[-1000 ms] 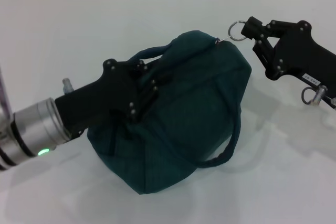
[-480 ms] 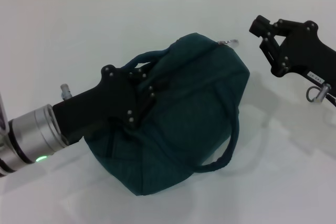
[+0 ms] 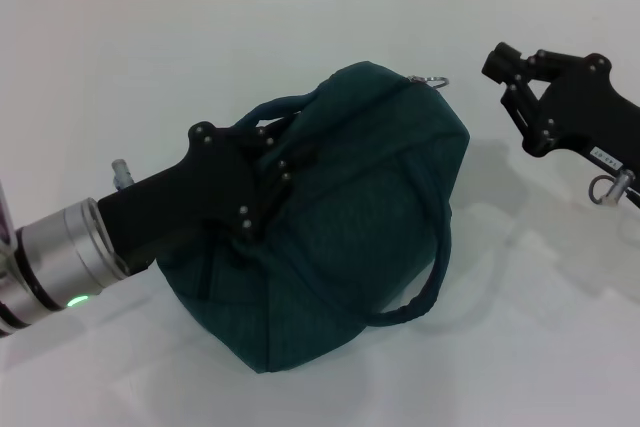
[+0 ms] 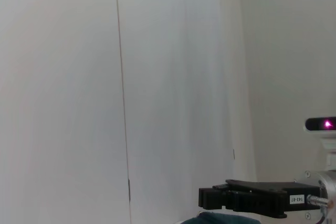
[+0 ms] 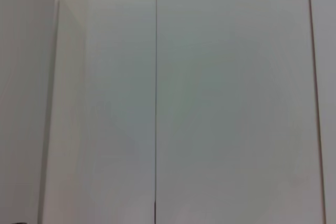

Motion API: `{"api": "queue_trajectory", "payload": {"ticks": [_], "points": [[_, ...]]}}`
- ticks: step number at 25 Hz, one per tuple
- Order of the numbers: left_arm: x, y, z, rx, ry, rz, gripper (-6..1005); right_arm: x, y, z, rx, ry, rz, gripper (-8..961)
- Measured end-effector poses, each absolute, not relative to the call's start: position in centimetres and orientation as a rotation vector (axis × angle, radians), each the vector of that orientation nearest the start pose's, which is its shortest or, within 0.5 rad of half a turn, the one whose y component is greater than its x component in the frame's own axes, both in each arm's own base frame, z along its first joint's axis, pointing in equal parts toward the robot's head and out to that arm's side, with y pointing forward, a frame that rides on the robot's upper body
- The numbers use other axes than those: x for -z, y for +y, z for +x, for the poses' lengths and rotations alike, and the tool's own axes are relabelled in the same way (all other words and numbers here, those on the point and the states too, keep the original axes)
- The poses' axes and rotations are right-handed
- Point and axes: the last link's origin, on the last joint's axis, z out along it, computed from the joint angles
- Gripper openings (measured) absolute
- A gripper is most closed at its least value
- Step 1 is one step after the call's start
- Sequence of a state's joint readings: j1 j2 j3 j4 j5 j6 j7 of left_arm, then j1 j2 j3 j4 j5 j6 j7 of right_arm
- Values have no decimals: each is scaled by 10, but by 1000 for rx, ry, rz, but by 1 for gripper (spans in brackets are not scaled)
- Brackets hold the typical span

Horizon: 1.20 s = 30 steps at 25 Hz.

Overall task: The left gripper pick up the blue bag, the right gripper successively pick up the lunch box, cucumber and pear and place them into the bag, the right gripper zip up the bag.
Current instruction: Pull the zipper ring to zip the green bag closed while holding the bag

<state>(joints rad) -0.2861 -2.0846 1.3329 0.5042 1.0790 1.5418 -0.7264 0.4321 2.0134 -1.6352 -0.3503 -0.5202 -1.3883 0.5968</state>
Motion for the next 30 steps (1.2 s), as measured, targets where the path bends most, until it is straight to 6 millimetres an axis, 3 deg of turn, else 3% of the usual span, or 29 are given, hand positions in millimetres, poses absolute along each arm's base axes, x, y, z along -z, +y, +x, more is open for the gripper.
{"api": "queue_trajectory", "payload": {"ticks": [5, 7, 14, 24, 30], "points": [[35, 270, -250, 1133, -128, -2423, 53, 18, 322, 249, -1090, 193, -2203, 37], [36, 270, -249, 1130, -113, -2423, 53, 18, 323, 251, -1071, 192, -2206, 88], [37, 269, -247, 1132, -94, -2425, 54, 32, 324, 257, -960, 195, -2287, 142], [36, 271, -241, 1158, -65, -2433, 52, 45, 334, 235, -954, 124, -2351, 226], [35, 272, -237, 1186, -48, -2436, 48, 49, 336, 225, -962, 84, -2372, 222]]}}
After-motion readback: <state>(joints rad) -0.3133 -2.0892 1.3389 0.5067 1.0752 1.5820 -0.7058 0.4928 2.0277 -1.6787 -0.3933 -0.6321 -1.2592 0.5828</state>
